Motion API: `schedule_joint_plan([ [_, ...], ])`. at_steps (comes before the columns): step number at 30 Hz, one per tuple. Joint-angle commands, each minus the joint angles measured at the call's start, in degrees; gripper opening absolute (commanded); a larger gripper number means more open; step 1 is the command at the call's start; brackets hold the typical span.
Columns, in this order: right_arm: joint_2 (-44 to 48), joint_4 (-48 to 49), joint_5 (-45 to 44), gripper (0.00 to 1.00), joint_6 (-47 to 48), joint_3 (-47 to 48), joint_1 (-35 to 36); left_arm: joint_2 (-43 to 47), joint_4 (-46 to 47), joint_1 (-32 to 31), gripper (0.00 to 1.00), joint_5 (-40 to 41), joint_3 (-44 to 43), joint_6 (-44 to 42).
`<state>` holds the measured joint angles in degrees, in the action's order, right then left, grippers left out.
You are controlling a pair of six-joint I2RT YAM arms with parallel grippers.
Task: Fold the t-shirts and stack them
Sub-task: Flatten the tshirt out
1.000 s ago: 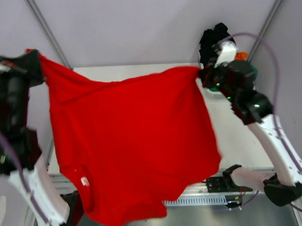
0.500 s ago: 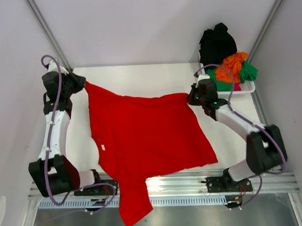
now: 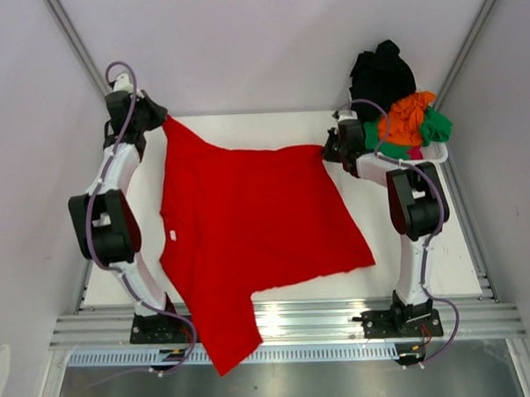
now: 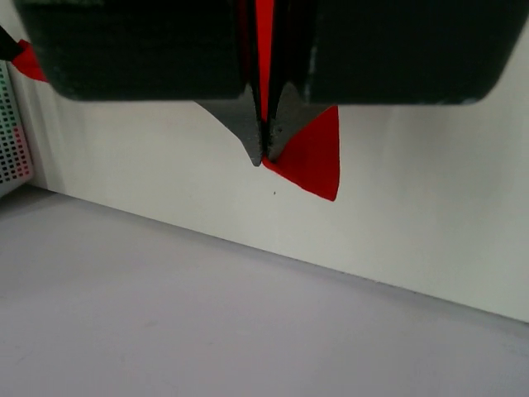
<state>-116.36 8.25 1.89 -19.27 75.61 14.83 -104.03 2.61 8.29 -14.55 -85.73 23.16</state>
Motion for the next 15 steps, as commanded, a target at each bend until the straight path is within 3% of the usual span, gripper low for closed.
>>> schedule_joint_plan([
  [1,-4.2,2.0,1.4,0.0,2.8,8.2,-1.5,-4.1,2.0,-2.7,0.01,3.7,-8.4,-1.5],
  [11,-18.0,-6.3,1.4,0.0,10.6,29.4,-4.3,-18.4,-1.5,-4.9,0.01,7.5,-24.9,-1.7],
  [12,-20.4,-8.1,2.2,0.0,13.4,34.8,-4.6,-21.2,-1.8,-5.0,0.0,8.0,-26.8,-1.7],
  [15,-22.8,-11.3,3.0,0.0,15.8,38.0,-5.2,-22.5,-2.2,-5.0,0.01,8.1,-29.4,-1.8],
])
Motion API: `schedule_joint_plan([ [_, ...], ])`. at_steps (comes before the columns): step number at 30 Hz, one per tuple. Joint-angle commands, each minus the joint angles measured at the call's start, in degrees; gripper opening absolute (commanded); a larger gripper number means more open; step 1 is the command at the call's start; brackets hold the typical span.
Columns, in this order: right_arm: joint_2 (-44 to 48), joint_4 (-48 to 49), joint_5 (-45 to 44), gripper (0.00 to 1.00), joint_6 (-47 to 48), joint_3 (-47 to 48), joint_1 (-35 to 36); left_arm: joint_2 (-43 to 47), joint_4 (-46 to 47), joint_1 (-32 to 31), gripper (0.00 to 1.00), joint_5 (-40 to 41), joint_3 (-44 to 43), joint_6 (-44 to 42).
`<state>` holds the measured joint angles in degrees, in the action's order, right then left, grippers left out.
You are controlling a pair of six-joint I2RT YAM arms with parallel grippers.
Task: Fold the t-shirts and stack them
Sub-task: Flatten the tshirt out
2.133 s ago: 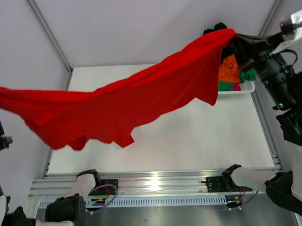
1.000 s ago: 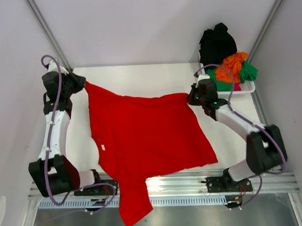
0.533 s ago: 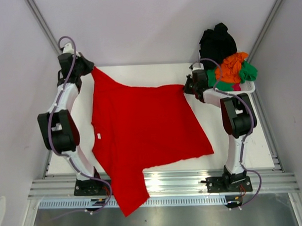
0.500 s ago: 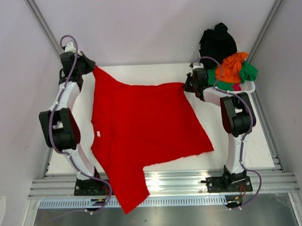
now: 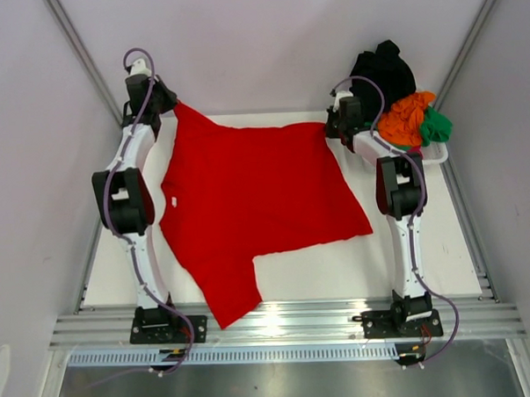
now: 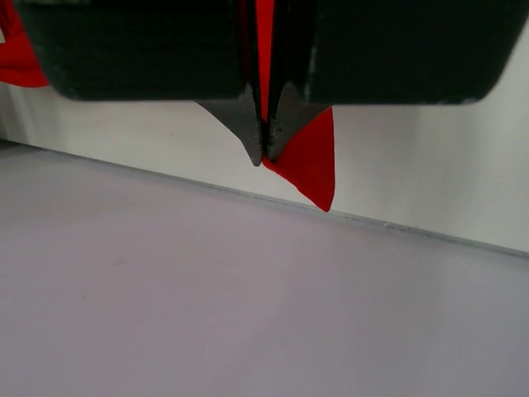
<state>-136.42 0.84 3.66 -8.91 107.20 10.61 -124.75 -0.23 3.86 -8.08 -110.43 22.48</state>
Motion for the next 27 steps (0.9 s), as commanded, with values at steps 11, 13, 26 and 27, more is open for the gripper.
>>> schedule_joint_plan([
  [11,-9.7,-9.6,8.3,0.22,7.6,19.9,-3.7,-5.2,-1.4,-0.6,0.01,-1.2,-7.4,-2.0],
  [13,-9.6,-9.5,9.0,0.22,7.7,19.9,-3.6,-5.8,-2.4,-0.5,0.01,-1.5,-8.8,-1.8],
  [26,-8.0,-10.5,10.8,0.95,8.0,28.2,-2.8,-6.2,-14.2,-0.5,0.99,2.2,-23.7,-1.3],
  [27,-7.5,-11.4,10.6,0.96,8.2,28.6,-2.1,-5.6,-15.8,-0.5,0.99,2.4,-23.9,-1.2],
])
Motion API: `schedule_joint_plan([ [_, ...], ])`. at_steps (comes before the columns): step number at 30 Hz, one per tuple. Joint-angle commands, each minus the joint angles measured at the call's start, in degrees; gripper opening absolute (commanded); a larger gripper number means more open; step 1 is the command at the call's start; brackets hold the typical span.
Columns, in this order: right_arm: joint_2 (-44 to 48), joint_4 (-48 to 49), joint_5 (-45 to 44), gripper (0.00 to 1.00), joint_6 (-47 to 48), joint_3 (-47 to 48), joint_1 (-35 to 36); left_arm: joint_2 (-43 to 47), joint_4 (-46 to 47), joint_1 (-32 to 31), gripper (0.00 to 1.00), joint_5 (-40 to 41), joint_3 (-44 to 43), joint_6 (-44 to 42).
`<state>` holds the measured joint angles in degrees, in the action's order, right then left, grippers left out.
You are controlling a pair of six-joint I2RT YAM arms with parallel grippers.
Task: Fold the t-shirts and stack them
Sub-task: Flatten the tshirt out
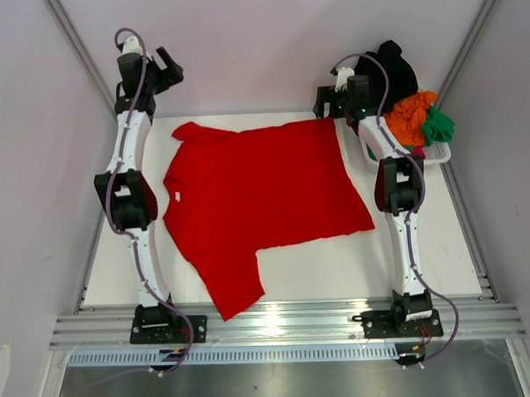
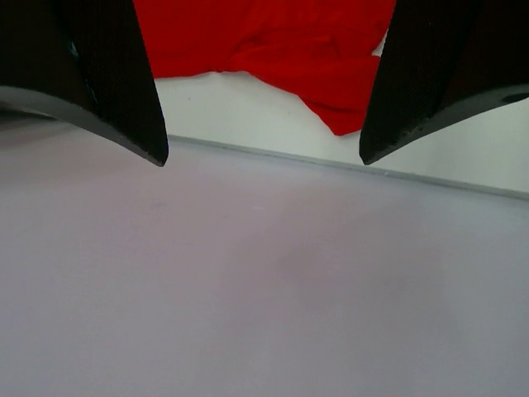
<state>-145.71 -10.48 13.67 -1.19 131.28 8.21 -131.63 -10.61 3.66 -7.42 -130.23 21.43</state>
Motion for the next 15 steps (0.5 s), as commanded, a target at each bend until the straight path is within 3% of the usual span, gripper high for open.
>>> schedule_joint_plan([
  [1,2.4,-0.8,0.4,0.97,0.7,4.7,0.7,3.4,-7.0,-0.4,0.99,2.2,-3.5,0.3],
  [4,5.6,-3.4,0.4,0.99,0.6,3.4,2.2,8.2,-15.7,-0.4,1.0,2.2,0.3,4.1],
  [8,12.5,-6.6,-2.4,0.99,-1.6,-6.3,4.2,22.2,-25.7,-1.9,0.96,0.5,13.9,7.8],
  [9,16.2,-7.4,-3.0,0.98,-2.1,-9.1,4.5,25.1,-27.6,-3.0,0.95,1.2,24.8,8.7],
  [11,21.0,-6.3,-5.0,0.98,-4.9,-20.6,5.7,33.7,-29.1,-5.7,0.96,3.1,31.6,10.1],
  [12,23.6,-3.3,-4.7,0.98,-6.5,-25.2,5.8,36.6,-29.0,-6.5,0.95,4.3,42.2,12.1],
  [14,30.9,-0.9,-3.7,0.98,-12.1,-33.4,5.8,42.0,-28.4,-8.4,0.96,6.9,48.8,14.9],
  [15,33.0,0.6,-3.5,0.98,-13.7,-40.3,5.9,46.4,-28.3,-8.5,0.96,7.2,57.5,18.6],
])
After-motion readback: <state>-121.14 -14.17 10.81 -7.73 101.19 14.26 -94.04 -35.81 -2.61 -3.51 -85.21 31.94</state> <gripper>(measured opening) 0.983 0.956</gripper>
